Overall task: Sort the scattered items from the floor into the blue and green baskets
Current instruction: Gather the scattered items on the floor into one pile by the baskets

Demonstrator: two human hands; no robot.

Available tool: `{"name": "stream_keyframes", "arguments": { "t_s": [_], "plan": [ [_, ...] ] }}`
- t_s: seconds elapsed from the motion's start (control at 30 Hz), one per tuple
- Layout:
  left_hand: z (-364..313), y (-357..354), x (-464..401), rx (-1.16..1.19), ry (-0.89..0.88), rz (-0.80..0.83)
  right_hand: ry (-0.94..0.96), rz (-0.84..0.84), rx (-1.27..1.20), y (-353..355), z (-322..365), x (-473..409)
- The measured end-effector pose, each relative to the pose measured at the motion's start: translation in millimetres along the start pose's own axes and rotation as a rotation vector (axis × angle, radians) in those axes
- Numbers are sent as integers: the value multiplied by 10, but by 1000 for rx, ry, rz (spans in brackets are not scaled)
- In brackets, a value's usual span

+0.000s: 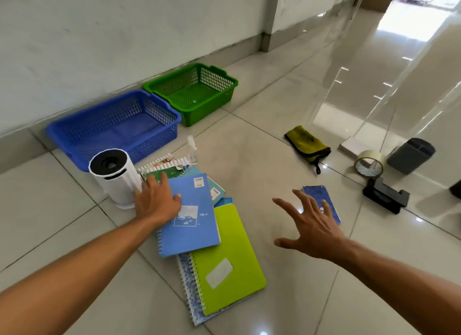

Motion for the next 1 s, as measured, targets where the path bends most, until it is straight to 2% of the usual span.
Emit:
{"name": "stream_keyframes", "arguments": {
  "t_s": [0.1, 0.27, 0.53, 0.77, 0.93, 1.0],
  "plan": [
    [-362, 57, 97, -9, -206, -60, -22, 25, 41, 129, 12, -19],
    [-834, -81, 350, 27, -378, 26, -68, 50, 97, 350, -64, -119],
    [-1039, 15, 323, 60, -480, -40, -105, -42, 137, 426, -475, -334],
    [-1150, -79, 351, -10, -582, -106, -116, 73, 68, -86, -825, -297],
    [-1363, -287, 333, -48, -611, -62, -26, 102, 118, -379, -1022, -414],
    [-1475, -318, 342, -68, -630, -51, -46, 88, 98, -459, -1092, -504]
  ]
}}
Point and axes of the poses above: each hand's wrist, its own x-axis away from the middle knuckle, its own y-axis out of the back of the hand, z = x × y, the point moved 10 cm from there along -x, towards the middle knuckle, and after that the axes turned 12 degrees about -z, right-handed, at the moved point
